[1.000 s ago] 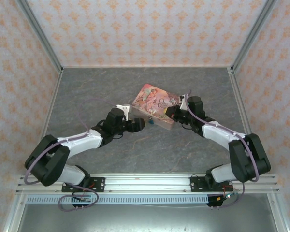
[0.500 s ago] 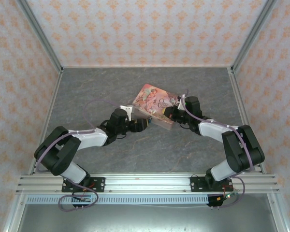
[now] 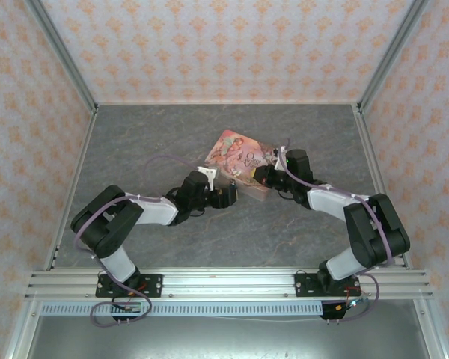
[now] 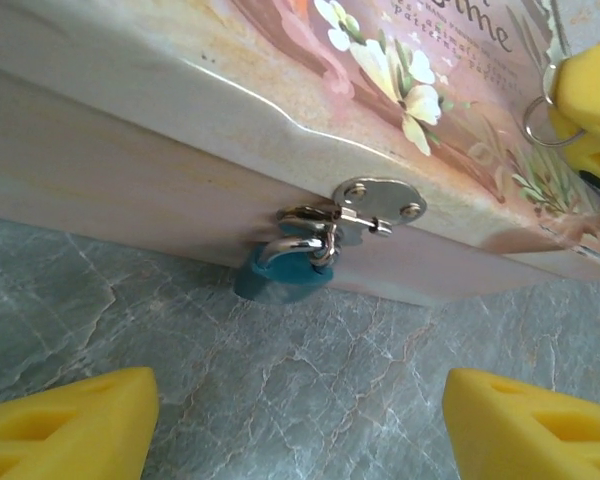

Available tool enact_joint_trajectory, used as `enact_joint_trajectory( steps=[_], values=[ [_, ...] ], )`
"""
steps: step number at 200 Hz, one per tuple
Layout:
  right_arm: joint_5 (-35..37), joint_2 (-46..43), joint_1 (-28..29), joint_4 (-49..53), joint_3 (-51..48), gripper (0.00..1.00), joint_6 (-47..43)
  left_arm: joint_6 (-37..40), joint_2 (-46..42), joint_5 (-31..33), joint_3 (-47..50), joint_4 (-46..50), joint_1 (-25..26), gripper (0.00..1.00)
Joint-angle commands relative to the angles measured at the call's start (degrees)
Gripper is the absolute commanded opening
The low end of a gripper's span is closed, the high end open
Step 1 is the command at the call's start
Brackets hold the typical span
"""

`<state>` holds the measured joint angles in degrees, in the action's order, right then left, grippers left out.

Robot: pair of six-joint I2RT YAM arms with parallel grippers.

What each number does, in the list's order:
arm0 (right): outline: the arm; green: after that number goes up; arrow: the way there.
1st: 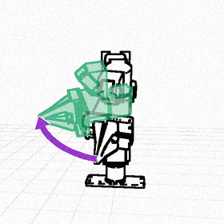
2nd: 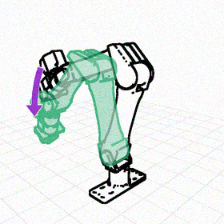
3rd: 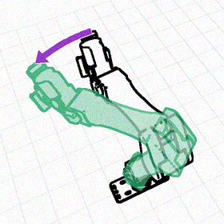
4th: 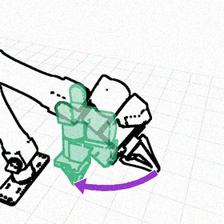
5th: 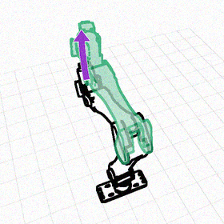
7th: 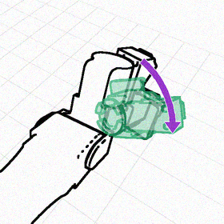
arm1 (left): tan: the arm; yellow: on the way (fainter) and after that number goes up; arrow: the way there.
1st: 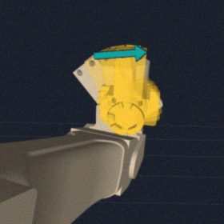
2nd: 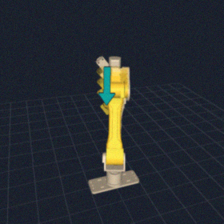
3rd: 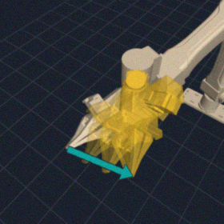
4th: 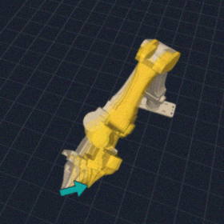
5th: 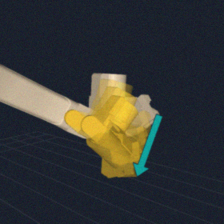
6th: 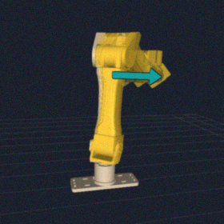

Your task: Unlock the padlock with the key

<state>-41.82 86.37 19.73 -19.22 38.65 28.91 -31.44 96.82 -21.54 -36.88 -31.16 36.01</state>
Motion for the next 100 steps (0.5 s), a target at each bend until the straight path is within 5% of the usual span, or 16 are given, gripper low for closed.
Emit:
enact_joint_trajectory(
  steps=[1,100],
  values=[
    [0.65,-0.59,0.09,4.64,-0.69,0.0,-1.63,2.25,0.79,2.36,-2.13,-2.19,0.47,0.74],
    [0.59,-0.27,0.14,4.9,-0.25,0.0,-1.94,7.11,3.96,4.62,-3.58,-2.93,0.45,0.7]
  ],
)
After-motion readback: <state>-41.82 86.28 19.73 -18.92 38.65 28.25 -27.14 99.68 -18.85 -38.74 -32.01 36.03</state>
